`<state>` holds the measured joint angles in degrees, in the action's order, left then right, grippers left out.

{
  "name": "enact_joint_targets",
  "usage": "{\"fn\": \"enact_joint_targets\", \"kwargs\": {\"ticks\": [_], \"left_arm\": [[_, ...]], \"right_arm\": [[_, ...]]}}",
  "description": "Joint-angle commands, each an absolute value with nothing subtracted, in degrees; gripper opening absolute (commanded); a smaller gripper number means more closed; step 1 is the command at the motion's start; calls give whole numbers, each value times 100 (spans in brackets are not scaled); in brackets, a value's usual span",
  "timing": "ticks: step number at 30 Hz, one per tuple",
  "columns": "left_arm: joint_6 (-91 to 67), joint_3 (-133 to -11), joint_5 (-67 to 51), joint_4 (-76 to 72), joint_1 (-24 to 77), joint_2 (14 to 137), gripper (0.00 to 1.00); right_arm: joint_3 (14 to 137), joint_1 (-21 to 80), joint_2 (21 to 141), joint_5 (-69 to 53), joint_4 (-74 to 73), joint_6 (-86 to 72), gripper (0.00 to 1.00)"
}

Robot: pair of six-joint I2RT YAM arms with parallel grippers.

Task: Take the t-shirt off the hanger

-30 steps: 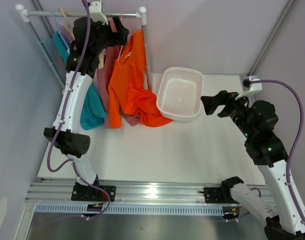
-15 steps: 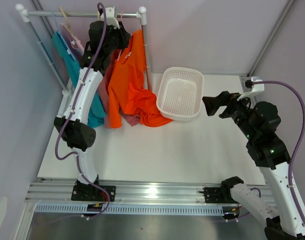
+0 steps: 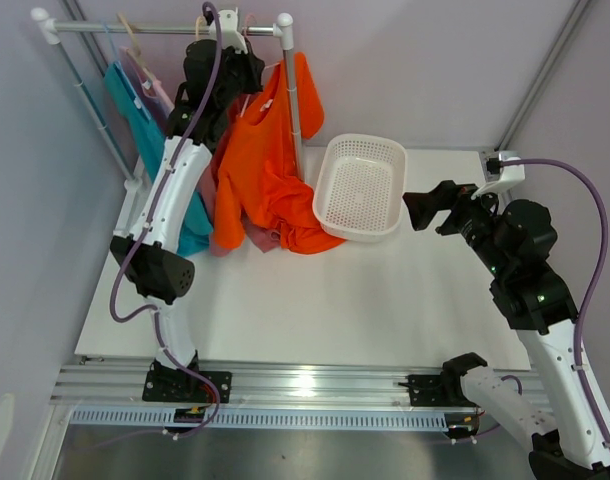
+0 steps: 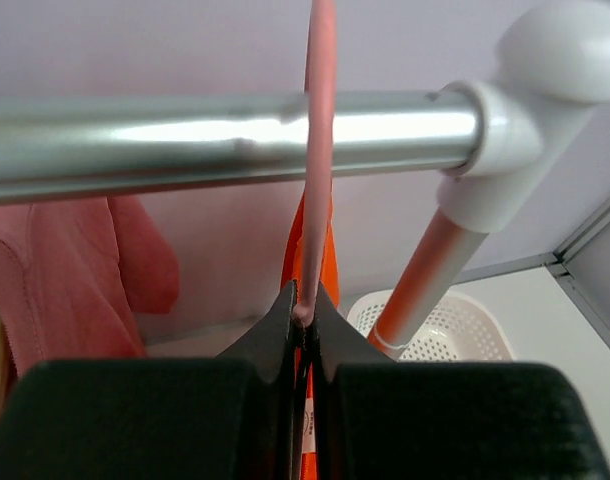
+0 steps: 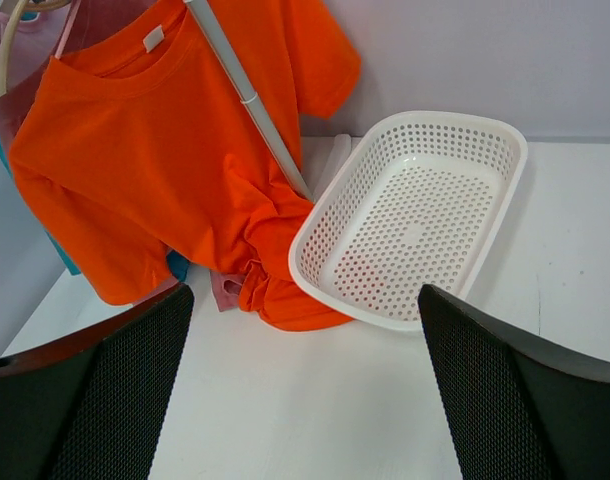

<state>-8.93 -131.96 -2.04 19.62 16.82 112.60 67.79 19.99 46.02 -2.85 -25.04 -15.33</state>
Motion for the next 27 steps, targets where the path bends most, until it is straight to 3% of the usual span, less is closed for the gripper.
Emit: {"fn": "enact_joint_targets", "kwargs": {"ticks": [1,5,10,17,20,27], "left_arm": [[-615,-13588,307,1231,1828,10627,1],[-492,-13570,729,1265,1828,10459,1],[-615,-13124,2177,1713,2029,10117,1],[-985,-12218,4348,2460,2671,9221,1],[-1011,-12156,5342,2926,3198,8983,1],[-695,-12155,6934,3129,4165,8912,1]], "right_arm": [[6926,2013,4579,-290,-2470,-1441,99],[6917,2013,4553,-299,-2505,-1433,99],[6943,2013,4684,-404,-2523,-1450,100],[6829,2039,5141,-2476,-1927,-1599,99],[6812,2398,5370,-2997,-1645,-1591,99],[6943,3787,5765,-2461,-1442,-1266,99]]}}
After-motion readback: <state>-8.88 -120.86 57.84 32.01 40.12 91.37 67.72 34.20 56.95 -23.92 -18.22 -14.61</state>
